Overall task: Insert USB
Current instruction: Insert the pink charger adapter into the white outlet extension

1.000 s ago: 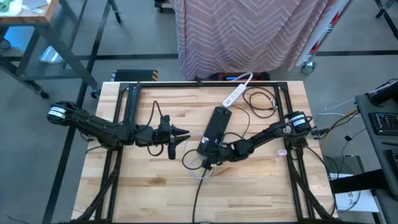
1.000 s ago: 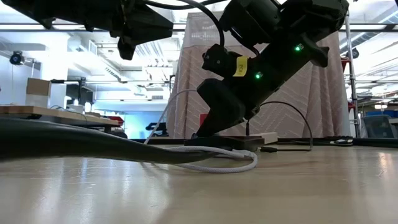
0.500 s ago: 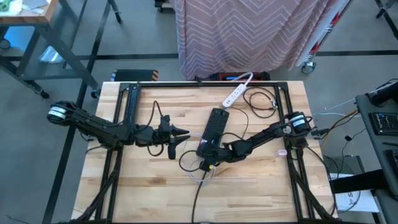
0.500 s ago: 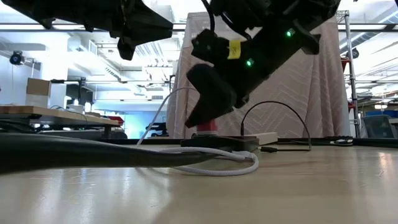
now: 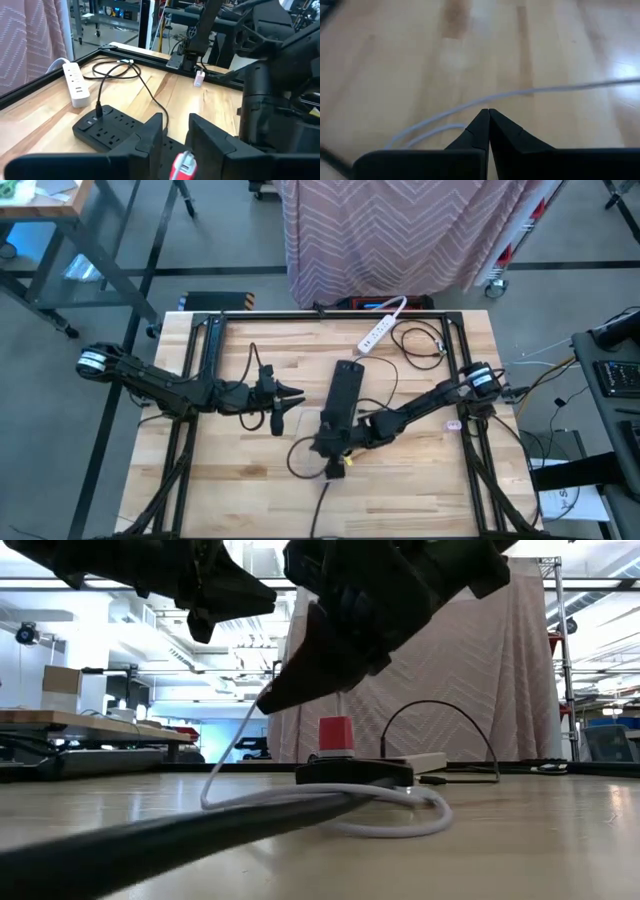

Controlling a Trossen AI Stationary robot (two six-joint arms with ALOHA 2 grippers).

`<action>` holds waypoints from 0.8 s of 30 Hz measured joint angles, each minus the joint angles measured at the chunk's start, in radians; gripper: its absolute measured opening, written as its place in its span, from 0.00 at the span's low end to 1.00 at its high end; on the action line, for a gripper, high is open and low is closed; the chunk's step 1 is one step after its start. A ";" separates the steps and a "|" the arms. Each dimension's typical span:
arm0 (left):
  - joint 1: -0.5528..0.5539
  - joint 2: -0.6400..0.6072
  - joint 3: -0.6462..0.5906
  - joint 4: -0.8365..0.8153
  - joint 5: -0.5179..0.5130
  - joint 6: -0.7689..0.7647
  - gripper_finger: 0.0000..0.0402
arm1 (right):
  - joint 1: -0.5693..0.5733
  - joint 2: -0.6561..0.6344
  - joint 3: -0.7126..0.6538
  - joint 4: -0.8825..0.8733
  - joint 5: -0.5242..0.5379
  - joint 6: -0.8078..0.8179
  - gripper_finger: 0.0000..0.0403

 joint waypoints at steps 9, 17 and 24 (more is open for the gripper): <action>0.000 0.000 0.000 0.000 0.000 0.000 0.21 | -0.001 -0.001 -0.038 -0.014 -0.018 0.007 0.00; 0.000 0.000 0.000 -0.004 0.000 0.000 0.20 | -0.001 -0.001 -0.028 0.007 -0.018 0.007 0.00; 0.000 0.000 0.000 -0.005 0.000 0.000 0.21 | -0.001 -0.001 -0.027 0.007 -0.019 0.010 0.00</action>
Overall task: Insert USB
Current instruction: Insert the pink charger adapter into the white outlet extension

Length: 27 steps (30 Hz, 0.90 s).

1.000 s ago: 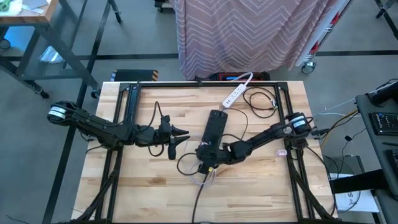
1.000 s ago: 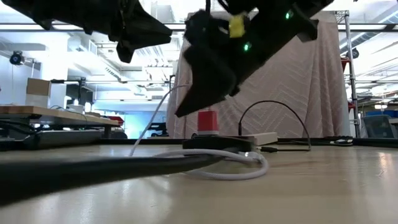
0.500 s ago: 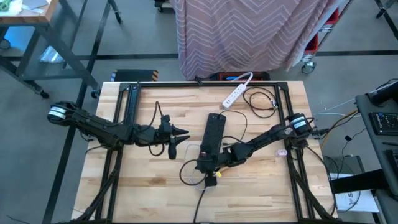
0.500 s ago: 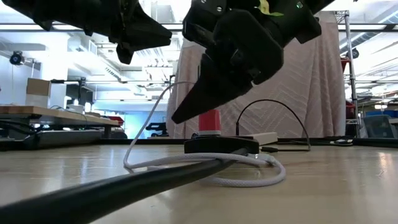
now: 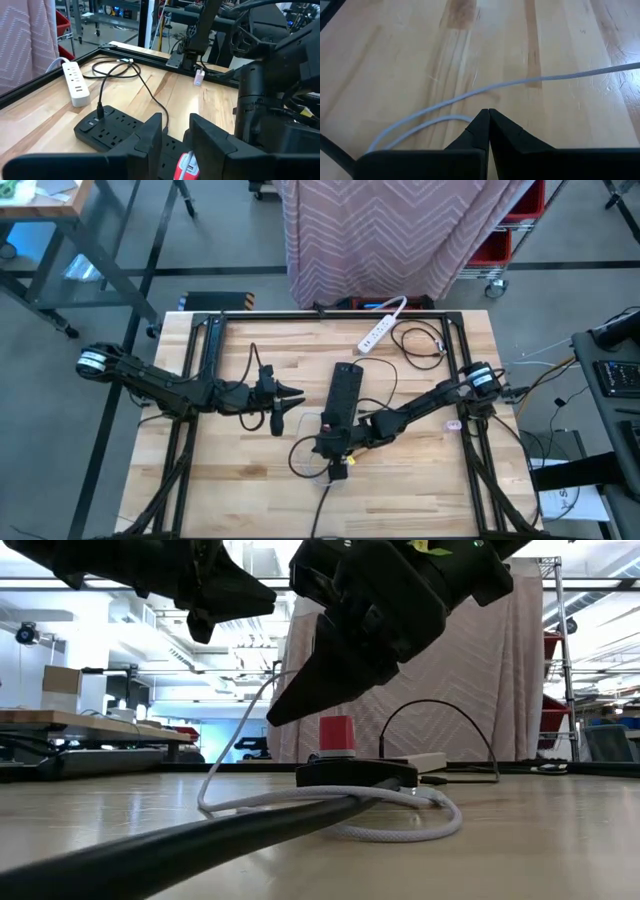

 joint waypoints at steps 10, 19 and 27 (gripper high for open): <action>0.000 0.000 0.000 -0.001 0.000 0.000 0.20 | 0.000 0.000 0.000 0.002 -0.066 0.000 0.00; 0.000 0.000 0.000 -0.003 0.000 0.000 0.22 | 0.117 -0.002 -0.002 0.035 -0.299 0.044 0.00; 0.000 0.000 0.000 -0.002 0.000 -0.021 0.19 | 0.141 -0.002 0.001 -0.085 -0.070 0.097 0.00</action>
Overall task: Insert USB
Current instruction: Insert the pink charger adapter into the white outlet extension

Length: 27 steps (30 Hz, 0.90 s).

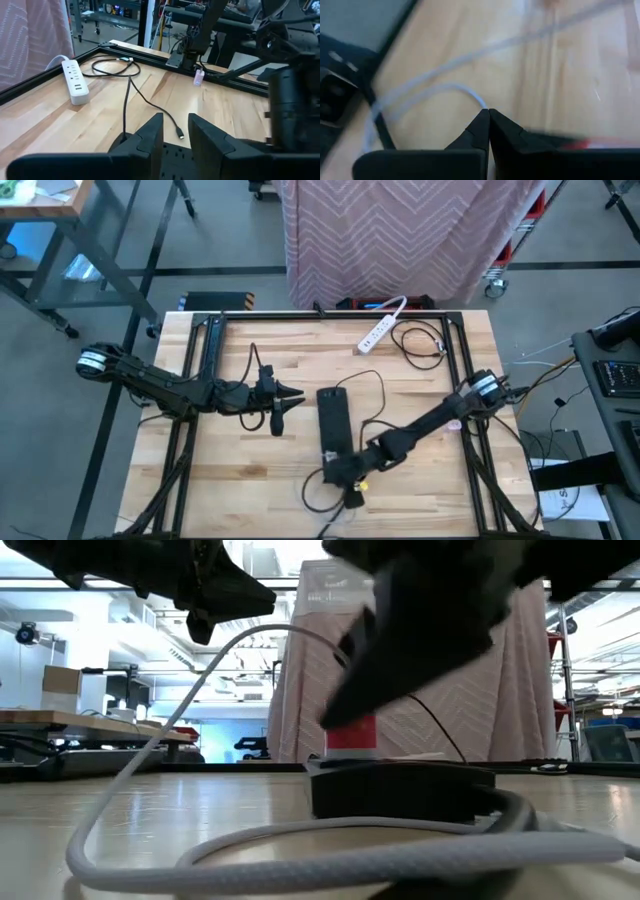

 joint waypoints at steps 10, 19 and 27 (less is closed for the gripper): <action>0.000 0.000 0.000 -0.001 0.000 -0.007 0.21 | -0.193 0.000 -0.011 -0.086 0.228 -0.080 0.00; 0.001 0.000 0.000 -0.025 0.000 0.007 0.20 | -0.412 -0.002 -0.011 -0.071 0.144 -0.104 0.00; 0.001 0.000 0.000 -0.028 0.000 0.021 0.22 | -0.400 -0.072 -0.012 -0.057 0.116 -0.133 0.00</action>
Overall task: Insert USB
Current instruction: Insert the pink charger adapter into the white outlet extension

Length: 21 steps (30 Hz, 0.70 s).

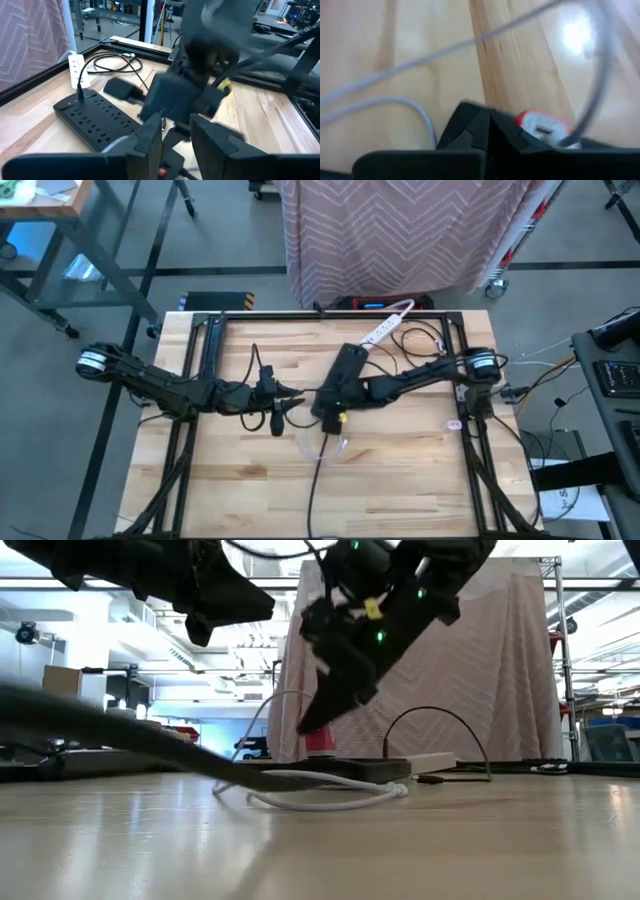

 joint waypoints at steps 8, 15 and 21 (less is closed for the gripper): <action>-0.001 -0.001 0.000 0.001 0.000 -0.002 0.20 | 0.022 -0.070 0.000 0.000 -0.004 0.000 0.00; -0.001 -0.001 0.000 0.000 0.000 -0.003 0.20 | 0.092 -0.090 0.000 0.000 -0.009 0.000 0.00; -0.001 -0.001 0.000 0.000 0.000 -0.003 0.23 | 0.171 -0.090 0.000 0.000 -0.011 0.008 0.00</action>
